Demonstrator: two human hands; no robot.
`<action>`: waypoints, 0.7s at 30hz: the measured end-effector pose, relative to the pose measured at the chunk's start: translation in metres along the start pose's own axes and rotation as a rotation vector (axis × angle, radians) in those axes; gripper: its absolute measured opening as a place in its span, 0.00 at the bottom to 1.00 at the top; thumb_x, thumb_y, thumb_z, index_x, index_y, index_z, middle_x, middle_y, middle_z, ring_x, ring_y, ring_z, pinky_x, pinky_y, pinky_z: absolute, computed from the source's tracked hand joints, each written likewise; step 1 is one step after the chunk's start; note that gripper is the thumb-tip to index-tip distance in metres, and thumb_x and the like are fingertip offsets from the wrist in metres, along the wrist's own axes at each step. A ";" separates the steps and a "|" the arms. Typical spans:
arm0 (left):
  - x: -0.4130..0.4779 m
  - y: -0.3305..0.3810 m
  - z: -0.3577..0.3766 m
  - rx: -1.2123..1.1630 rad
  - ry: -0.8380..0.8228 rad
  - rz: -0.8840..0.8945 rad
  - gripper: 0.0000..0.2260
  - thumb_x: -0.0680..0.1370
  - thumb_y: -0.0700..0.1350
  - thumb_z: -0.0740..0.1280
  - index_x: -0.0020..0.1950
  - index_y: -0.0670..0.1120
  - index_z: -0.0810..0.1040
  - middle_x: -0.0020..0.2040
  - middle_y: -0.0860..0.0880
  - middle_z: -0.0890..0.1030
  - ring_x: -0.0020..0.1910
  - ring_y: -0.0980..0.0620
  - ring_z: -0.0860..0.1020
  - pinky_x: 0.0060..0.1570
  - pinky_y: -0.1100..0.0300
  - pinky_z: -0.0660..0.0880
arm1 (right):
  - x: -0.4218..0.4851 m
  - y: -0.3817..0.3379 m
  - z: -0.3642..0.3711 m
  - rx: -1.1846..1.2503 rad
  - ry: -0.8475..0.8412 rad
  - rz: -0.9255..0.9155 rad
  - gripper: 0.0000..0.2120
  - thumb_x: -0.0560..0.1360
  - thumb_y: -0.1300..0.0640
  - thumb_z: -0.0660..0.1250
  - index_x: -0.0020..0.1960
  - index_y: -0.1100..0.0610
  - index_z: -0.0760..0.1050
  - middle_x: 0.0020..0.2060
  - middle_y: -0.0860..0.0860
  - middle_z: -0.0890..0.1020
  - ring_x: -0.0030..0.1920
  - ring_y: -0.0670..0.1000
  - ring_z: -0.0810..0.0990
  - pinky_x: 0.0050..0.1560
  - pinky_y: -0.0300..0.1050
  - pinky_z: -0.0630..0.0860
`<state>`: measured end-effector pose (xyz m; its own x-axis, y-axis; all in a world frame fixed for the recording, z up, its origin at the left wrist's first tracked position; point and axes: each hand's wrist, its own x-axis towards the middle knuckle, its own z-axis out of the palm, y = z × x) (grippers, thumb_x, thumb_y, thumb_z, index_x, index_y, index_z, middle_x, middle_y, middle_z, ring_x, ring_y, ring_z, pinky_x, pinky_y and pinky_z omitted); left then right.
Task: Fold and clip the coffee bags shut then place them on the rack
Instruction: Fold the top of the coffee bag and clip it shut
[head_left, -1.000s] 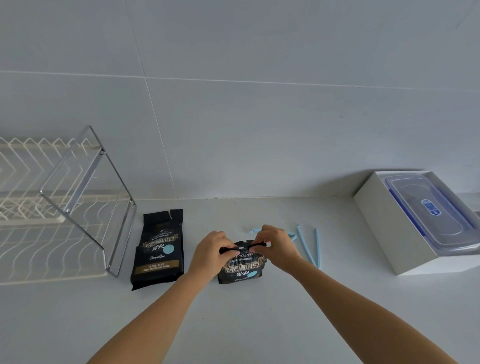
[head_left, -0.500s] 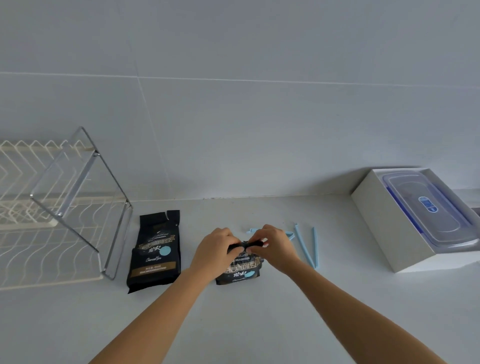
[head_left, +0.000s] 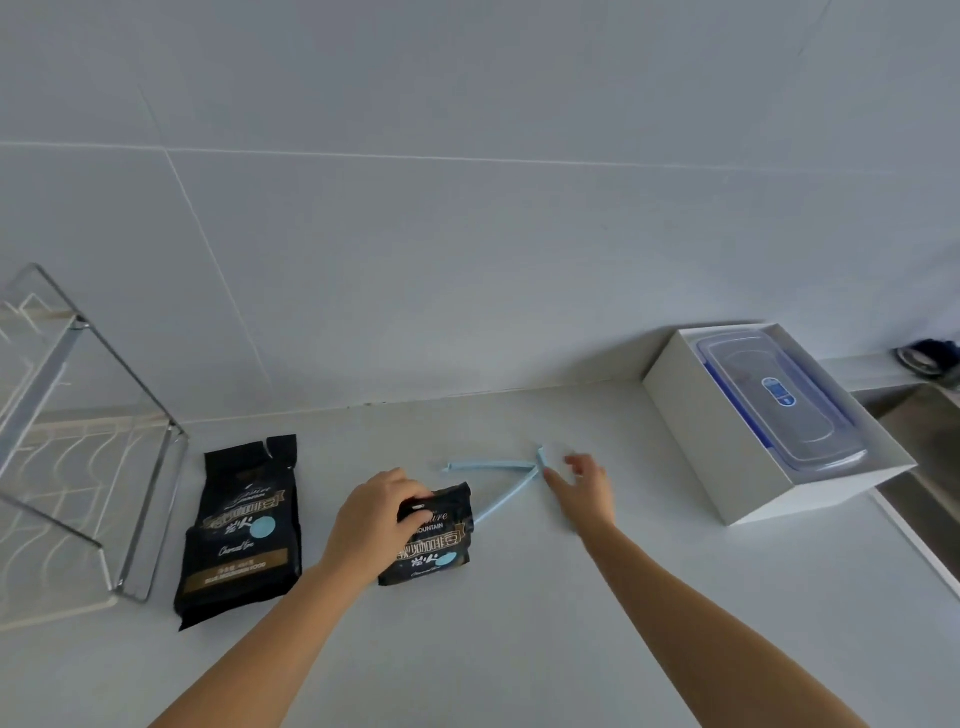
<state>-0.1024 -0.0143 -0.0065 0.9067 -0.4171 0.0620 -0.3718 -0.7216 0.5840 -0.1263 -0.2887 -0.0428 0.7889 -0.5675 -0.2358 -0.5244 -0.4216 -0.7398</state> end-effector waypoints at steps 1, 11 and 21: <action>0.001 0.001 -0.001 0.004 0.003 -0.001 0.07 0.73 0.47 0.70 0.50 0.51 0.81 0.41 0.56 0.76 0.42 0.55 0.75 0.39 0.63 0.69 | 0.004 0.014 -0.004 -0.076 -0.005 0.087 0.25 0.71 0.49 0.72 0.62 0.59 0.71 0.60 0.60 0.73 0.61 0.60 0.72 0.62 0.51 0.70; 0.004 0.006 -0.006 0.015 -0.010 0.004 0.08 0.72 0.47 0.71 0.51 0.51 0.80 0.46 0.56 0.78 0.46 0.55 0.76 0.49 0.58 0.74 | -0.006 0.051 0.007 -0.568 -0.113 0.012 0.21 0.71 0.46 0.70 0.59 0.53 0.70 0.59 0.53 0.68 0.62 0.56 0.67 0.54 0.53 0.74; 0.014 0.012 -0.006 -0.009 -0.092 -0.106 0.13 0.72 0.45 0.70 0.51 0.51 0.69 0.50 0.53 0.81 0.48 0.52 0.79 0.53 0.49 0.74 | 0.003 0.061 -0.005 -0.149 -0.025 -0.109 0.04 0.73 0.64 0.68 0.45 0.59 0.74 0.48 0.55 0.76 0.45 0.57 0.79 0.43 0.52 0.78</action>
<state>-0.0932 -0.0259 0.0062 0.9186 -0.3881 -0.0741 -0.2732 -0.7594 0.5905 -0.1573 -0.3197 -0.0857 0.8503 -0.4958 -0.1766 -0.4758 -0.5807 -0.6606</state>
